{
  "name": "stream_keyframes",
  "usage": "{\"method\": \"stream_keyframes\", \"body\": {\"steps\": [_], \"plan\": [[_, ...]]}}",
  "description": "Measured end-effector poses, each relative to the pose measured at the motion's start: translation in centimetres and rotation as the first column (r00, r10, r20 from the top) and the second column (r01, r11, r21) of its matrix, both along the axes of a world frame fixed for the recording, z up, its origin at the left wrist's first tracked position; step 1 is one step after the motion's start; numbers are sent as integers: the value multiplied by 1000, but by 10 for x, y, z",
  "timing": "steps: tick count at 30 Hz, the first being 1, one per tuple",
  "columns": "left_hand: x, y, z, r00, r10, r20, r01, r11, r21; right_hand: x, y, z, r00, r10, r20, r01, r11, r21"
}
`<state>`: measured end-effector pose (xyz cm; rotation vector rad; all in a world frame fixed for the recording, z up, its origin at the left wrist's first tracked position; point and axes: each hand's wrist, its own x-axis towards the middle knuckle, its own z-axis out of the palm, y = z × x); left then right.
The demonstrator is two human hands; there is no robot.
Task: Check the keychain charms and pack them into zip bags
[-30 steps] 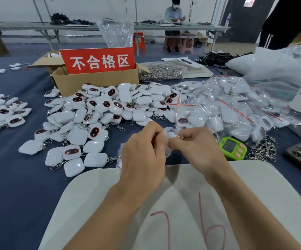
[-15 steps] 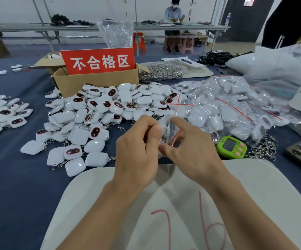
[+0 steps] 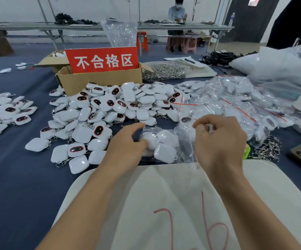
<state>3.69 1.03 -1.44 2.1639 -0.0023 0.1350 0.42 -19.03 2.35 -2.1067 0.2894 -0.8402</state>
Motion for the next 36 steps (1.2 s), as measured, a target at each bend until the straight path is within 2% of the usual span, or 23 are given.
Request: {"method": "stream_keyframes", "body": {"steps": [2,5,7,9,12,17,21,27,32,36], "plan": [[0,-1,-1,994,-110,15,108,991,75,-1,4,-2,991,127,45,-125,991,-40],[0,-3,-3,972,-234,30,224,955,195,-1,12,-12,886,385,-257,-433,886,-167],[0,-3,-1,963,-268,-4,263,942,206,-1,15,-18,822,373,-431,-517,807,-287],[1,0,2,962,-265,-59,272,940,205,-1,15,-19,796,345,-498,-533,789,-305],[1,2,6,974,-215,-75,227,949,220,-1,14,-18,803,373,-465,-531,802,-274],[-6,-8,4,976,-211,47,196,956,217,1,11,-18,787,361,-499,-527,815,-241],[-5,-7,4,981,-192,-35,194,937,292,4,5,-19,763,356,-540,-521,833,-188],[-6,-9,10,978,-188,-87,201,963,181,11,-7,-20,740,398,-542,-499,866,-45],[-7,-8,13,967,-224,-122,240,961,138,13,-6,-20,657,514,-551,-583,810,60],[-7,-8,11,972,-197,-130,207,976,72,15,-5,-22,660,562,-498,-590,799,118]]}}
